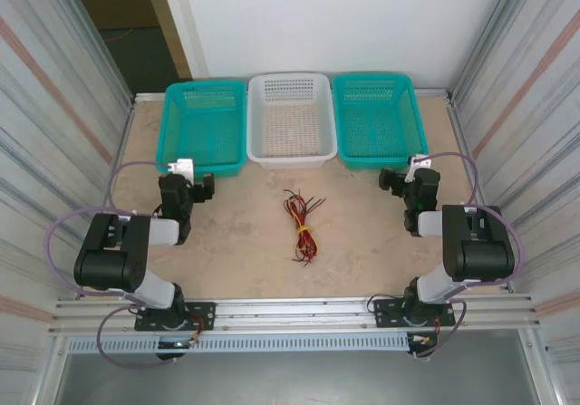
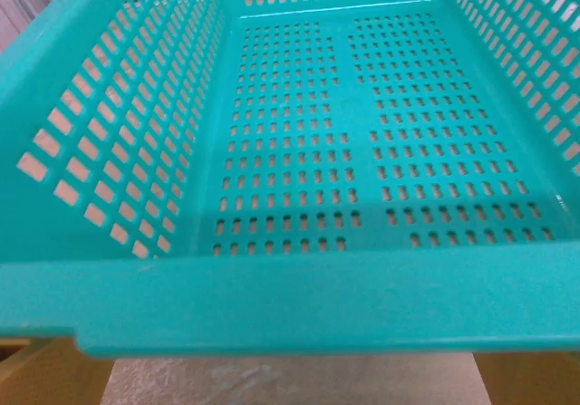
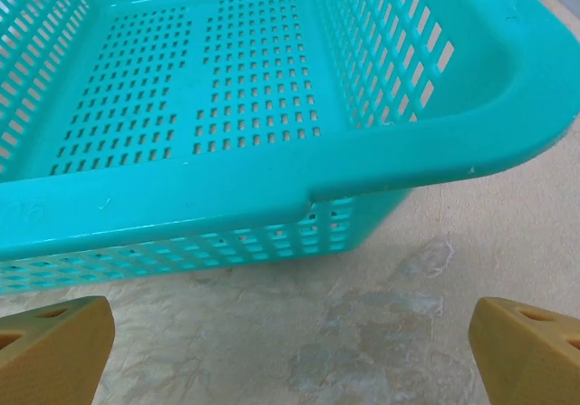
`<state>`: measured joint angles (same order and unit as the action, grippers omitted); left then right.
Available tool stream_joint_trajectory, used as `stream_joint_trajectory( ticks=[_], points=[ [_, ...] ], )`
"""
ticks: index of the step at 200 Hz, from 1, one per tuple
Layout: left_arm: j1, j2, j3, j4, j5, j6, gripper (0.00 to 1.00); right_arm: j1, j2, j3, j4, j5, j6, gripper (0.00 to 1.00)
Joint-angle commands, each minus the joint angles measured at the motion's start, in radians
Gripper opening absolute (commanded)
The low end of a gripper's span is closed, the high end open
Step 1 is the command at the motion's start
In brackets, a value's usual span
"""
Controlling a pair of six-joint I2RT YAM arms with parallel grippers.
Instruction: Untangle the cables
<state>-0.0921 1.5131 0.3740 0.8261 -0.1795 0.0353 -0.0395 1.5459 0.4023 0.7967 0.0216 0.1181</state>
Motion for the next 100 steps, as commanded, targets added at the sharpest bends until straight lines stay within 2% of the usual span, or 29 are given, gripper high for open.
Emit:
stream_joint_trajectory(
  ticks=[1, 100],
  points=[
    [-0.007, 0.001, -0.001, 0.048, -0.043, 0.028, 0.99, -0.002, -0.004, 0.006, 0.002, -0.006, -0.028, 0.99],
    [0.013, -0.001, 0.011, 0.021, -0.014, 0.015, 0.99, -0.005, -0.005, 0.007, 0.001, -0.012, -0.025, 0.99]
  ],
)
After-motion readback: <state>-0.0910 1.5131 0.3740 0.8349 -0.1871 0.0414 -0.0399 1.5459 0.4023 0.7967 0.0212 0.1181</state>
